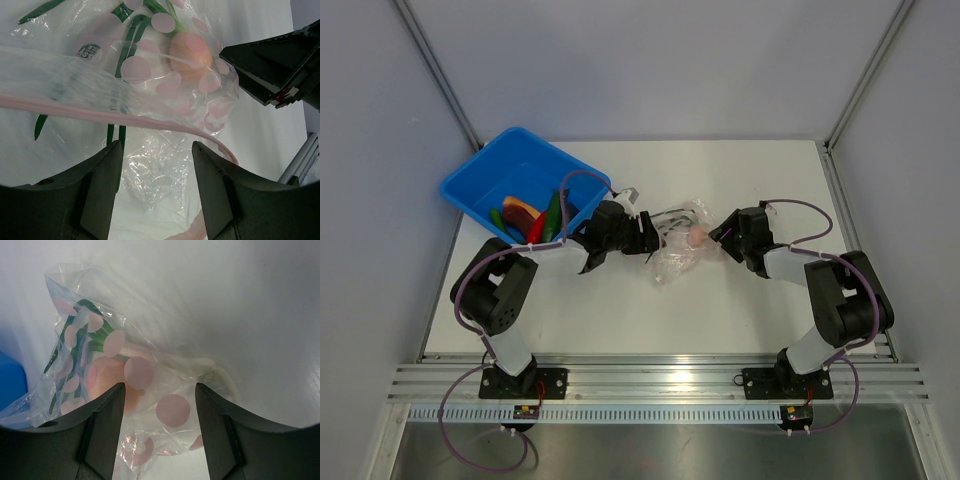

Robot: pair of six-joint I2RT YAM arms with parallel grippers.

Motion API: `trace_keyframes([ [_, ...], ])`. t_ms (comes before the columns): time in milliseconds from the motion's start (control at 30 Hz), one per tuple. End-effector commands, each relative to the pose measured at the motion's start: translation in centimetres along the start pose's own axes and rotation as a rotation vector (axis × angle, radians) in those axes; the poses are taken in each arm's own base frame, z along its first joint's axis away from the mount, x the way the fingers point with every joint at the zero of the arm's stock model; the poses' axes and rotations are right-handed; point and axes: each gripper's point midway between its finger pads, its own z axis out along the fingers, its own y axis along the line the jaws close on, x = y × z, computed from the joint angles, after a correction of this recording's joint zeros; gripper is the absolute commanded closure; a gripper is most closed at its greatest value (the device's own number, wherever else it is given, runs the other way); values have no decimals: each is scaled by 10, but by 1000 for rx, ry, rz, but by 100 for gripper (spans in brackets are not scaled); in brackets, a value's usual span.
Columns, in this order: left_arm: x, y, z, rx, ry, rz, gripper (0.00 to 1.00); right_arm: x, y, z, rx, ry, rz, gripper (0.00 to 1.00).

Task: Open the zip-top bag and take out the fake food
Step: Adjust the zipper food storage bag at the center of the board.

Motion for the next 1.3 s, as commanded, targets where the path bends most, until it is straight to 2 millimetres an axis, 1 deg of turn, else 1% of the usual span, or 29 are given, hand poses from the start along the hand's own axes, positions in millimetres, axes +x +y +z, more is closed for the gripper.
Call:
trace_keyframes([
  [0, -10, -16, 2, 55, -40, 17, 38, -4, 10, -7, -34, -11, -6, 35],
  [100, -7, -17, 4, 53, -34, 18, 39, -2, 11, -7, -39, -4, -4, 38],
  [400, -2, -11, 14, 39, -17, 16, 37, 2, 16, -7, -58, 7, -17, 38],
  [533, -1, -13, 14, 56, -17, 8, 36, 4, 21, -9, -68, 7, -36, 42],
  [600, -2, -15, 14, 67, -23, 10, 36, 6, 21, -9, -62, 11, -44, 42],
  [667, -3, -16, 14, 73, -28, 11, 35, 5, 23, -9, -62, 11, -47, 41],
  [733, -3, -17, 13, 74, -31, 11, 35, 3, 23, -10, -57, 3, -53, 37],
  [767, -4, -17, 12, 75, -32, 12, 35, 2, 22, -12, -50, 2, -54, 33],
  [833, -4, -18, 11, 76, -33, 7, 35, -3, 20, -14, -33, -20, -57, 31],
  [900, -6, -19, 8, 77, -44, 6, 35, -6, 19, -17, -27, -36, -59, 30],
  [1100, -15, -22, -10, 66, -99, 7, 35, -9, 20, -20, -19, -38, -72, 27],
  [1267, -17, -17, -25, 29, -136, -10, 34, -17, 19, -26, 2, -67, -88, 23],
])
